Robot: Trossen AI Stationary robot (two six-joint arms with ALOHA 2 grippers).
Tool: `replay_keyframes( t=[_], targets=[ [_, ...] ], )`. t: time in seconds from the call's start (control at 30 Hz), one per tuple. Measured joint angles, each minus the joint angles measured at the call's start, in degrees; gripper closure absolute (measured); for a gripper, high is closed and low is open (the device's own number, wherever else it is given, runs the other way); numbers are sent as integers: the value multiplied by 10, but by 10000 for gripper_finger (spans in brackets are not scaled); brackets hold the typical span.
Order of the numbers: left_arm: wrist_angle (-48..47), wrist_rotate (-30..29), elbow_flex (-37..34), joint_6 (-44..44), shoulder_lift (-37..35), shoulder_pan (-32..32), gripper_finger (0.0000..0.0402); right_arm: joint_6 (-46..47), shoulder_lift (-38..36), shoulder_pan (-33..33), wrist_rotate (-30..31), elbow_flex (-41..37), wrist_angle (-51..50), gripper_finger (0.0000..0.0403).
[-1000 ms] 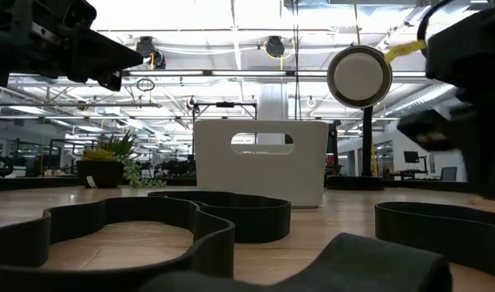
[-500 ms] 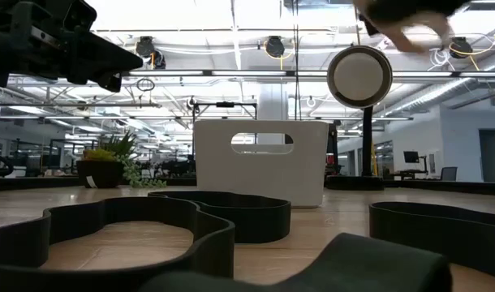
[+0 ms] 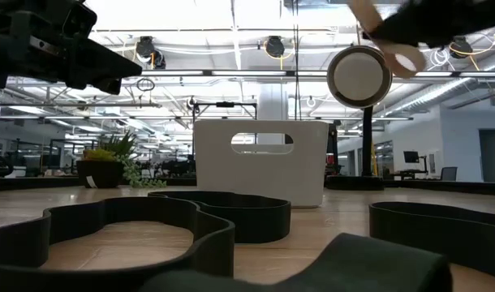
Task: Pick and place rubber bands into bin
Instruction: Put the light brown rubber band into the bin
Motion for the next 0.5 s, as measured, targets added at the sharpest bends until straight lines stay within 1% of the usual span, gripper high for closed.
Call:
replay_keyframes(
  t=[0.13,0.27,0.33,0.43,0.5],
  targets=[
    [0,-4,0,8,0,0,366,0,-51,-2,40,-71,75,397],
    [0,-10,0,9,0,0,366,-1,-92,-2,48,-130,144,397],
    [0,-12,0,9,0,0,366,-1,-110,-2,59,-144,154,397],
    [0,-14,0,9,0,0,366,8,-129,-7,97,-158,146,398],
    [1,-14,0,9,0,0,366,9,-137,-15,102,-166,143,399]
  ],
)
